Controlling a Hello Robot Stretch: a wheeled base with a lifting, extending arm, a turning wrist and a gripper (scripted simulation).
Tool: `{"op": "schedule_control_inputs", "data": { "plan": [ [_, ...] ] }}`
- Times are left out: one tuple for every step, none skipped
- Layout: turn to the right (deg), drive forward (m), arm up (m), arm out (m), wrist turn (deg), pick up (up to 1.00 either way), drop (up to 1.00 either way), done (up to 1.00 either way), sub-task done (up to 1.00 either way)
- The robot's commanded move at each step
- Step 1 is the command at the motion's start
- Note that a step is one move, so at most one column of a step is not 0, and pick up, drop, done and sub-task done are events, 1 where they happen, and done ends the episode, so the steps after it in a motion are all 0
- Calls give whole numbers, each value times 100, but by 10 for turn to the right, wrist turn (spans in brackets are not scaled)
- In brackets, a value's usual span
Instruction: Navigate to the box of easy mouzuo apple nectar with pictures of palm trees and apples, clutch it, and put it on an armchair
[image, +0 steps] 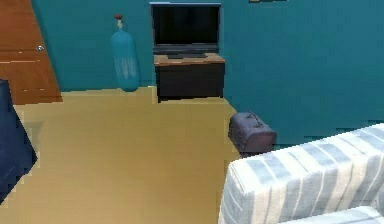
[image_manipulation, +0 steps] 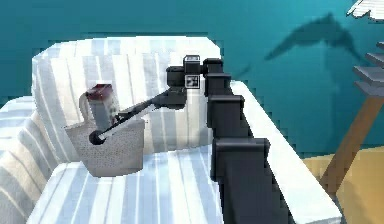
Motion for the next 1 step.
{"op": "schedule_control_inputs", "data": {
  "plan": [
    [0, 0, 0, 0, 450, 0, 0, 0, 0]
  ]
}}
